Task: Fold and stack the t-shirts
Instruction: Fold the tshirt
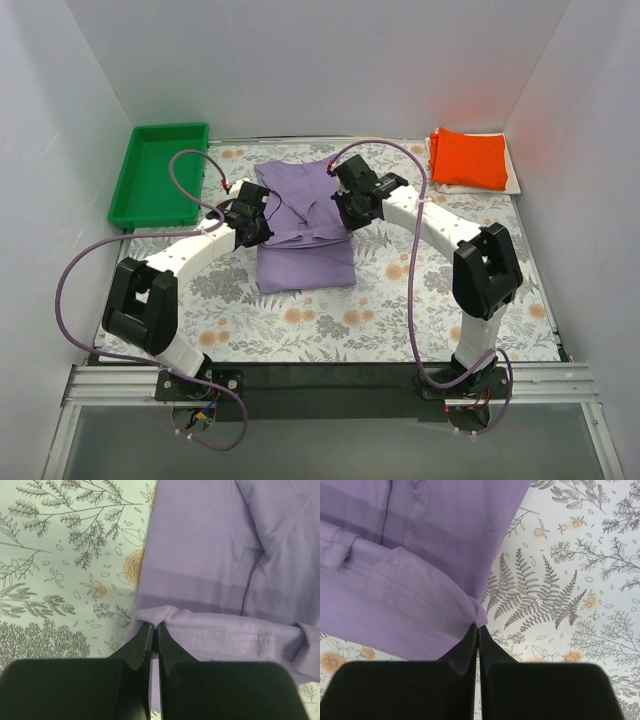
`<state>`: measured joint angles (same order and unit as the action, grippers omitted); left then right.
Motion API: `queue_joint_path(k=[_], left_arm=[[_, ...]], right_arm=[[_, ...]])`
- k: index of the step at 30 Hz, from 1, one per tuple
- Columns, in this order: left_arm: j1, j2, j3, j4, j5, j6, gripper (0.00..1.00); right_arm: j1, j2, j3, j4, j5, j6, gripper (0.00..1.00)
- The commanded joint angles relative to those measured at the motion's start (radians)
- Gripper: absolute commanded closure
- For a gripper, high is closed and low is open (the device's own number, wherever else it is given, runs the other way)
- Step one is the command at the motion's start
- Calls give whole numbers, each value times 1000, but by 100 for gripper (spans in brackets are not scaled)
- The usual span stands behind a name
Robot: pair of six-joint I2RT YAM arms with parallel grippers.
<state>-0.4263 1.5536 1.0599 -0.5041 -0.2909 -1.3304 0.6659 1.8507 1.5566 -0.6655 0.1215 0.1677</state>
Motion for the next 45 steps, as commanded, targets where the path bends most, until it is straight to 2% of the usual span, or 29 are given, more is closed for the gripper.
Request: queue_joint_path(k=[1, 17, 22, 23, 24, 26, 27, 28, 29, 30, 33, 35, 36, 37, 40, 45], left_arm=[[17, 20, -3, 76, -48, 40, 97], [38, 105, -41, 193, -54, 26, 95], [40, 123, -44, 220, -59, 43, 87], [40, 114, -40, 222, -59, 46, 80], [40, 108, -38, 223, -59, 59, 78], [40, 83, -34, 223, -59, 69, 71], [40, 53, -31, 225, -59, 76, 68], [40, 36, -29, 223, -56, 83, 63], [38, 17, -31, 222, -50, 88, 50], [40, -6, -31, 216, -44, 88, 45], [32, -102, -63, 181, -10, 50, 38], [24, -179, -110, 145, 21, -1, 38], [12, -199, -130, 135, 38, -12, 41], [5, -235, -164, 122, 51, -22, 52], [-31, -266, -218, 118, 107, -65, 70], [-103, -202, -252, 133, 98, -90, 80]], right_arm=[[-14, 1, 13, 87, 21, -28, 99], [-38, 104, -19, 201, 12, -53, 99], [-46, 125, -32, 214, 13, -39, 98], [-48, 124, -33, 216, 13, -30, 96], [-48, 117, -33, 216, 13, -27, 87], [-48, 105, -32, 216, 9, -13, 80], [-48, 90, -30, 216, 9, -8, 70], [-49, 79, -36, 216, 13, -4, 66], [-48, 59, -38, 215, 15, 7, 62], [-48, 45, -43, 216, 12, 12, 55], [-46, 1, -73, 228, -37, 27, 52], [-45, -21, -117, 251, -113, 30, 52], [-39, -36, -131, 268, -155, 33, 52], [-35, -42, -148, 297, -181, 41, 52], [-23, -44, -199, 351, -259, 61, 56], [-8, 13, -227, 411, -345, 88, 61]])
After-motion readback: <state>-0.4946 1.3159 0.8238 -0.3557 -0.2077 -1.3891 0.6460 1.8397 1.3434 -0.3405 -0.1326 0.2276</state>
